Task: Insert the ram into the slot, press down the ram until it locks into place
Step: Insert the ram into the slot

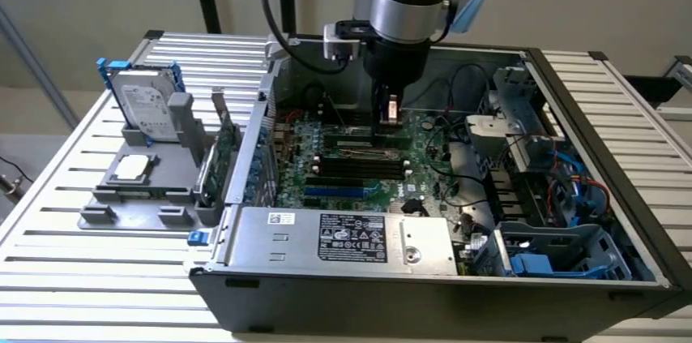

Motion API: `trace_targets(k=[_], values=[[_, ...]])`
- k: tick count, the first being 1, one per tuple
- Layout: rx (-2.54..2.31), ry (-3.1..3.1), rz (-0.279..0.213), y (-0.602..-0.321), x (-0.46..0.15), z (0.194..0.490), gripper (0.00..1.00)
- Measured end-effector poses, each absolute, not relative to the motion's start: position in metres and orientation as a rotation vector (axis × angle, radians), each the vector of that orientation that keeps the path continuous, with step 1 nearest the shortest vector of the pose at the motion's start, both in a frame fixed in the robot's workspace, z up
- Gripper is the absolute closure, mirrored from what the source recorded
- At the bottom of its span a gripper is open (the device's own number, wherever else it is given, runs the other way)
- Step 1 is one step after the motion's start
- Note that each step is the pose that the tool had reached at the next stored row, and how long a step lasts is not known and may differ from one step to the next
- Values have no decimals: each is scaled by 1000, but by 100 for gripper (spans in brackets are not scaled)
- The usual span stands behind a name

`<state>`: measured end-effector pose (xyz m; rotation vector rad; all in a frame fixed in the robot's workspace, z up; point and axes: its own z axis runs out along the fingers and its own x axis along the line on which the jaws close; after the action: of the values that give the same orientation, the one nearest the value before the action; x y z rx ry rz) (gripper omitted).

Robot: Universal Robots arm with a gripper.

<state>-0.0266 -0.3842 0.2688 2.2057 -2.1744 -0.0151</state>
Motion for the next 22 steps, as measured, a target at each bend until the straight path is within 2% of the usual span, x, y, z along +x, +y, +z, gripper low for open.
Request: trace_targets(k=[5, 22], values=[[2192, -2172, 1, -384, -27, 264, 87], [2163, -2189, 13, -385, -30, 243, 87]])
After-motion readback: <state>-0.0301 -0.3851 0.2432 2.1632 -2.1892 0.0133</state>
